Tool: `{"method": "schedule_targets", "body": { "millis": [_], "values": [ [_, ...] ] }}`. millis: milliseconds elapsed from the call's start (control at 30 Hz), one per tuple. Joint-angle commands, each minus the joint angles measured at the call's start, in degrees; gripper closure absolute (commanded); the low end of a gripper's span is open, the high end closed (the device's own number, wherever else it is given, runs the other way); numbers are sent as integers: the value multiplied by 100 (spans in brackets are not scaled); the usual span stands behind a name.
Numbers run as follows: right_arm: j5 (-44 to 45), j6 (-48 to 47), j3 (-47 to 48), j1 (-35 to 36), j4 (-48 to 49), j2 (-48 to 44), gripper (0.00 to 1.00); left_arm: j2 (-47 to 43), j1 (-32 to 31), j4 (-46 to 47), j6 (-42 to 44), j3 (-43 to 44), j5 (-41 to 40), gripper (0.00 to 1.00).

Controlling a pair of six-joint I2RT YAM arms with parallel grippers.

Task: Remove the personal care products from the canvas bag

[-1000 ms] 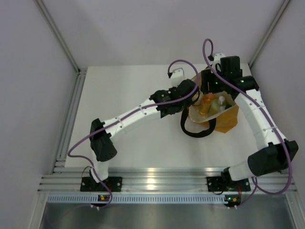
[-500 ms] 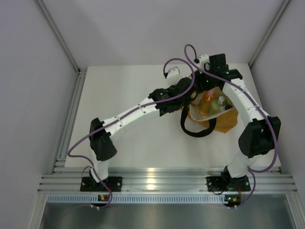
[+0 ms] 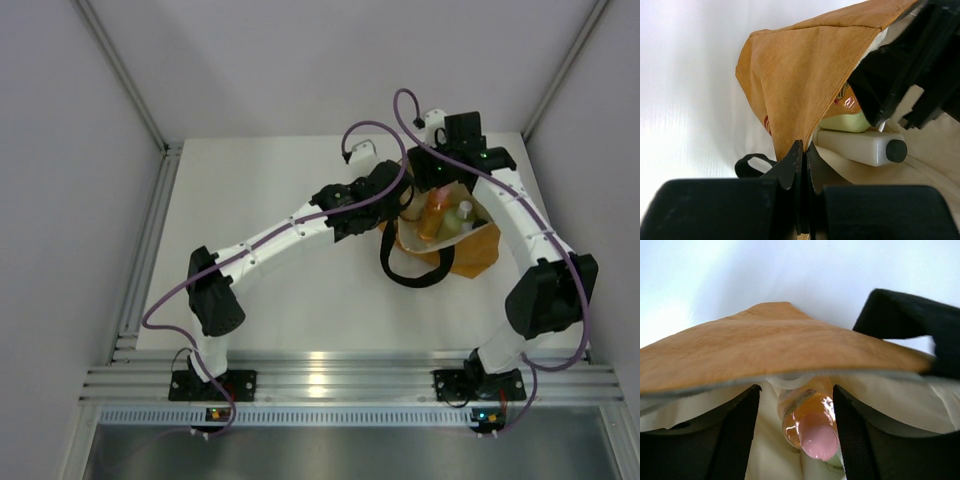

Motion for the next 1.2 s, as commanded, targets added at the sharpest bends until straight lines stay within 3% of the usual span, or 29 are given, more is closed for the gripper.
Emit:
{"method": "schedule_targets", "body": {
  "millis": [0, 433, 833, 967, 1033, 1100, 1167],
  "values": [
    [181, 137, -188, -108, 425, -519, 41, -235, 35, 67, -93, -41, 65, 100],
    [313, 383, -972, -319, 416, -907, 50, -200, 52, 67, -93, -76, 152, 100],
    [287, 497, -1341, -459, 592, -854, 68, -235, 61, 67, 3, -93, 205, 100],
    [269, 497, -1376, -469, 706, -941, 68, -235, 61, 59, 39, -85, 232, 100],
    [286, 532, -1367, -477, 759, -968, 61, -244, 61, 59, 48, -85, 232, 100],
    [278, 541, -1306, -504, 742, -916, 61, -235, 61, 67, 56, -85, 258, 100],
    [269, 559, -1271, -504, 759, -898, 74, -244, 61, 67, 56, -85, 276, 100]
  ]
}}
